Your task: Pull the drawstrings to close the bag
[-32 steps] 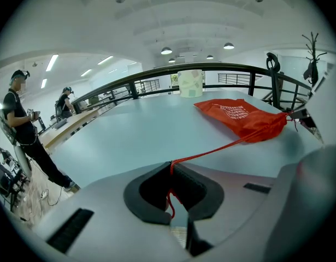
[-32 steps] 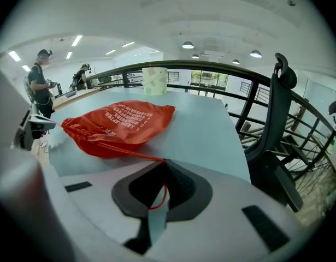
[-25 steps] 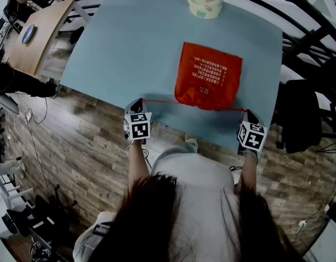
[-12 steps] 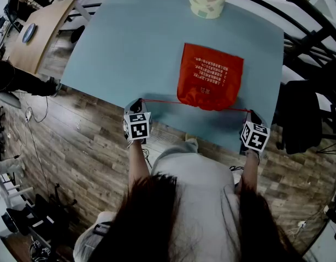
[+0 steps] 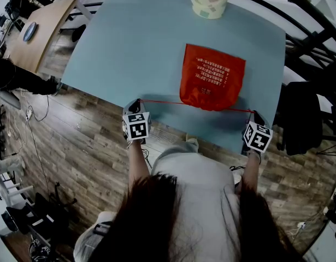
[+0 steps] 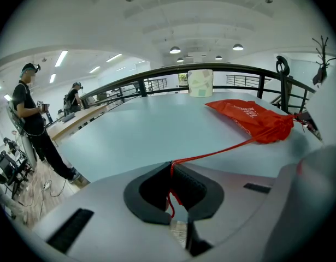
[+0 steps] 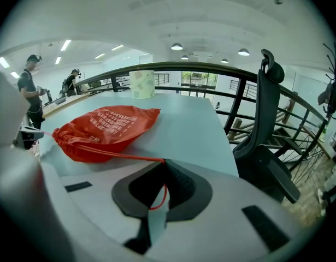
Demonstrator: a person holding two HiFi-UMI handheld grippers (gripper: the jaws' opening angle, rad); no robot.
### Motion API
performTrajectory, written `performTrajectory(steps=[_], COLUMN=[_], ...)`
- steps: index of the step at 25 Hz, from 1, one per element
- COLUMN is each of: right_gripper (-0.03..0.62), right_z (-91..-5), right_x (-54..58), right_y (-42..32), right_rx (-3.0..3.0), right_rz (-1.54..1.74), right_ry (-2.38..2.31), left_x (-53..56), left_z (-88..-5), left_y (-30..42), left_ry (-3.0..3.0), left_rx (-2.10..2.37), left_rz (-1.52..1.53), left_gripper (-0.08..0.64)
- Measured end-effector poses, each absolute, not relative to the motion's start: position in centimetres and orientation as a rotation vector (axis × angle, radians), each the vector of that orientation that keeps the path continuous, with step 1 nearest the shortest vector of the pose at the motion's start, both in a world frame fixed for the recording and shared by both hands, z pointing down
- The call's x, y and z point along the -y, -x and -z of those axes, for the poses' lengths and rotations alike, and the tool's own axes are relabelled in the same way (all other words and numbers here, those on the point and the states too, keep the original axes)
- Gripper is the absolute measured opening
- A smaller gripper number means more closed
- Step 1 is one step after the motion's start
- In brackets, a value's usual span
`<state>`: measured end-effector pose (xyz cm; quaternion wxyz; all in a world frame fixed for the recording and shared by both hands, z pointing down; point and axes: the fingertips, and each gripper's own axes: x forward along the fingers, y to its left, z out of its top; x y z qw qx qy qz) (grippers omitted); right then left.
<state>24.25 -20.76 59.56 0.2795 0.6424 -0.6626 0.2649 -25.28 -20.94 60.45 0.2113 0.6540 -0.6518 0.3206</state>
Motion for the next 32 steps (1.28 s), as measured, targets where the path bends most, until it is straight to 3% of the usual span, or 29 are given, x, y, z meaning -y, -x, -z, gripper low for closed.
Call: performTrajectory(steps=[32], right_gripper=[0.026], right_z=[-59.6], right_x=[20.5], right_y=[-26.5], right_rx=[1.744], right_rz=[-0.729], right_ry=[-1.785], left_x=[19.5], left_z=[-61.3], left_y=[26.4], left_ry=[-1.748], left_rx=[1.840], left_rz=[-0.884], left_gripper=[0.015])
